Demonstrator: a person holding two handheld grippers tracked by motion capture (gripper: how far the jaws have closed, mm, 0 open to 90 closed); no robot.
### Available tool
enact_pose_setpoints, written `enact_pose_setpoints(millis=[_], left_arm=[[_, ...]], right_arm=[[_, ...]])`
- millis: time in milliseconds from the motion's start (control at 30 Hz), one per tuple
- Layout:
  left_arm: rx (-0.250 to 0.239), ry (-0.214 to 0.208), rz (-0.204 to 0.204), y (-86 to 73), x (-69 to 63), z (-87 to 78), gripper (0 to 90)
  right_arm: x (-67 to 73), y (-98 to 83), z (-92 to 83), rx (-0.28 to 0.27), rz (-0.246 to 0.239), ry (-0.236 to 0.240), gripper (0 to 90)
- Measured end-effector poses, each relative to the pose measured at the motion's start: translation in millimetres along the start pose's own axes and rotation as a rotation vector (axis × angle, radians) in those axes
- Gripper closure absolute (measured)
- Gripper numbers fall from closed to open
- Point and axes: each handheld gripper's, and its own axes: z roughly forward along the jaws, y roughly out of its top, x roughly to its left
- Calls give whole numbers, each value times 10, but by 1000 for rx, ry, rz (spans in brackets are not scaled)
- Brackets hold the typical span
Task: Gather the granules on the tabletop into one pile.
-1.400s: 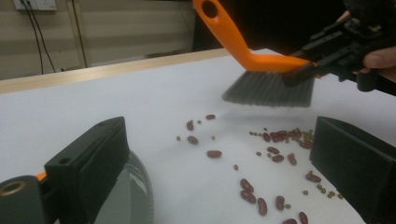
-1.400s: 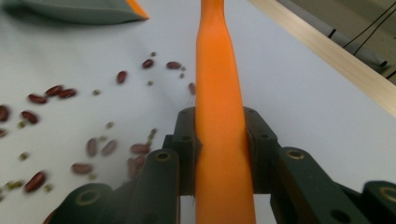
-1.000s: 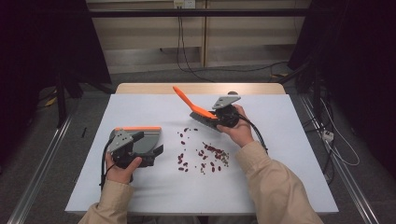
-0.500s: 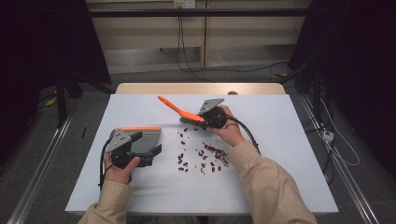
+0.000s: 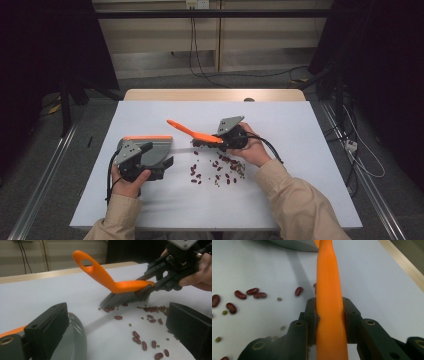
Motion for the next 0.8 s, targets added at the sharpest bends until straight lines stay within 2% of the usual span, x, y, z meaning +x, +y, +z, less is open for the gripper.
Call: enact_pose_setpoints(millis=[300, 500, 667, 800], left_arm=[[-5, 14, 1, -6, 17, -54, 45], [-2, 13, 0, -22, 14, -73, 45], [0, 10, -1, -26, 14, -65, 45], [7, 4, -2, -32, 16, -40, 45]], right_arm=[[174, -45, -125, -3, -29, 36, 706], [214, -49, -180, -17, -14, 42, 709], [150, 9, -213, -67, 0, 16, 709], [4, 92, -157, -108, 23, -11, 710]])
